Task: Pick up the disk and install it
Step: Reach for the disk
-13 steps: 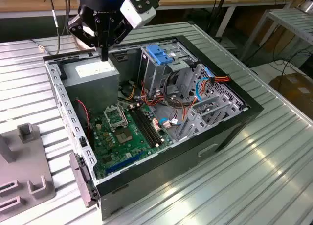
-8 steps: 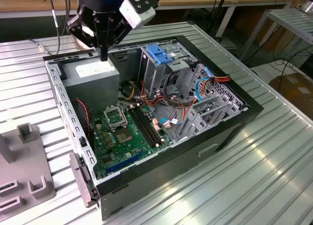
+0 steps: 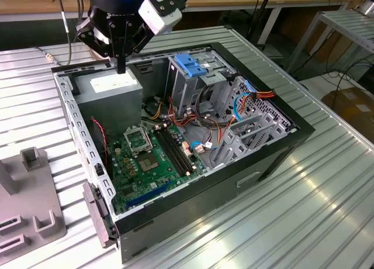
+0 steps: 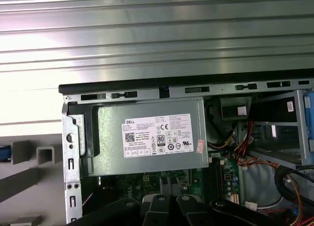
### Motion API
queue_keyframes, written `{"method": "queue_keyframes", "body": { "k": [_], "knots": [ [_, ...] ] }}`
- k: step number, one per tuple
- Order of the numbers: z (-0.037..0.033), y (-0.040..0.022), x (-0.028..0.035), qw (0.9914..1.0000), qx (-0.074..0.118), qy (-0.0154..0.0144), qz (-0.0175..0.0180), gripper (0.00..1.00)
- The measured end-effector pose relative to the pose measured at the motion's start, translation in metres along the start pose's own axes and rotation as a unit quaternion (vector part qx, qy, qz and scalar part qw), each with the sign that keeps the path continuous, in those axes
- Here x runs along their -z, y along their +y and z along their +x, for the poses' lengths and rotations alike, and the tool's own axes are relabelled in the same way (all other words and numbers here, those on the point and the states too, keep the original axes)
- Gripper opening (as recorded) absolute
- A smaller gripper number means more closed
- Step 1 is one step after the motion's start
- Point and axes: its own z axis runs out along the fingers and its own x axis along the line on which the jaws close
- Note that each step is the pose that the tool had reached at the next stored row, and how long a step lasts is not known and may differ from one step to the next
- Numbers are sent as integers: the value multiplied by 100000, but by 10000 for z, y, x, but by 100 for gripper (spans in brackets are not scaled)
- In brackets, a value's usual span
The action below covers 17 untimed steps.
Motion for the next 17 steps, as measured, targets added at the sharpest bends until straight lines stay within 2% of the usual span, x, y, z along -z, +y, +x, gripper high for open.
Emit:
{"method": "queue_keyframes", "body": {
  "k": [17],
  "knots": [
    [99,-8,3,100000,-1,0,1,10]
  ]
}}
